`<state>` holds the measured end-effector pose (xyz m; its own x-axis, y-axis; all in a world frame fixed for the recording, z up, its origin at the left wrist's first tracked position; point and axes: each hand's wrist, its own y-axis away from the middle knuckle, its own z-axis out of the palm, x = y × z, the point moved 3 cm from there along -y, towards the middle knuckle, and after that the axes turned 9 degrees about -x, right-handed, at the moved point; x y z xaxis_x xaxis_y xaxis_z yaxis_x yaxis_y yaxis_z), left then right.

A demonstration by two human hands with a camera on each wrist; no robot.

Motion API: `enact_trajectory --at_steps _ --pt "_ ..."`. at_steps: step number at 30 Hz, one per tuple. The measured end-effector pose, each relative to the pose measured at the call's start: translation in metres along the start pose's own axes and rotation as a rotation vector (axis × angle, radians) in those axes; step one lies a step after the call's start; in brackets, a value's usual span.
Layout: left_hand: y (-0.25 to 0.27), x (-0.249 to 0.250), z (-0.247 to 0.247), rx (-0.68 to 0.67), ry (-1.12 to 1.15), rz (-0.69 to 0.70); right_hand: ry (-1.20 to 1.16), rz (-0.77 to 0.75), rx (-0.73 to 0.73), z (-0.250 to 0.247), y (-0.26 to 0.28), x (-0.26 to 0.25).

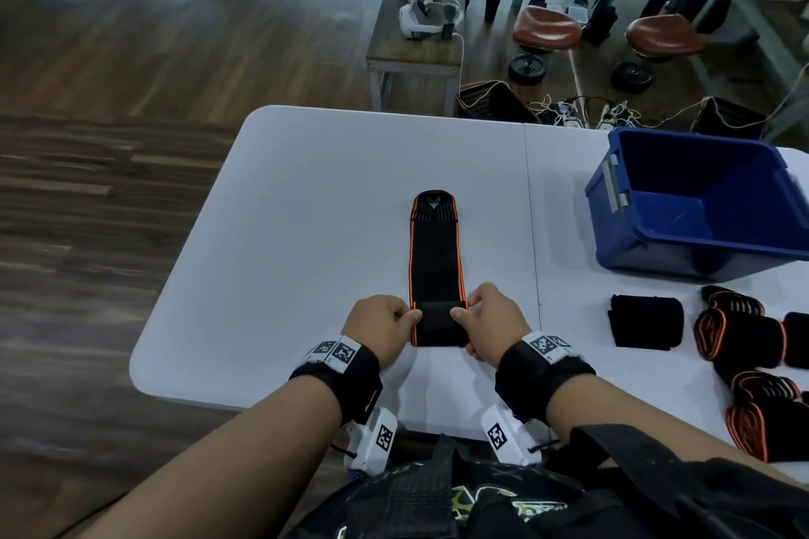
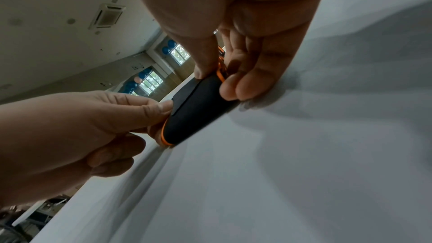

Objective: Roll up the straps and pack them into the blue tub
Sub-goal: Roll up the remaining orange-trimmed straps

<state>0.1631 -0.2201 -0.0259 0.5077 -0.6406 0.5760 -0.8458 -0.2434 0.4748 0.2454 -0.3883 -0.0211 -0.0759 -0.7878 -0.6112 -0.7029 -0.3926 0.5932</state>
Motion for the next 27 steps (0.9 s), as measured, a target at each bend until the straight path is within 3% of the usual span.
enact_trajectory --at_steps 4,9,14,18,24,27 --pt "0.0 -0.001 -0.003 0.002 -0.02 -0.008 0.117 -0.066 -0.006 -0.002 0.005 -0.005" --pt "0.003 -0.003 -0.004 0.088 0.143 -0.005 0.177 -0.102 -0.042 -0.003 0.006 -0.005" --pt "-0.003 0.004 0.0 0.09 -0.21 0.221 0.47 -0.221 -0.016 -0.002 0.012 -0.014" --pt "0.002 -0.002 0.007 0.066 -0.424 0.298 0.619 -0.225 -0.037 -0.002 0.008 -0.015" --pt "0.005 -0.018 0.011 -0.013 -0.285 0.245 0.78 -0.235 -0.132 0.002 0.012 -0.007" --pt "0.001 -0.017 0.007 -0.042 -0.216 0.206 0.619 -0.205 -0.128 -0.005 0.005 -0.003"
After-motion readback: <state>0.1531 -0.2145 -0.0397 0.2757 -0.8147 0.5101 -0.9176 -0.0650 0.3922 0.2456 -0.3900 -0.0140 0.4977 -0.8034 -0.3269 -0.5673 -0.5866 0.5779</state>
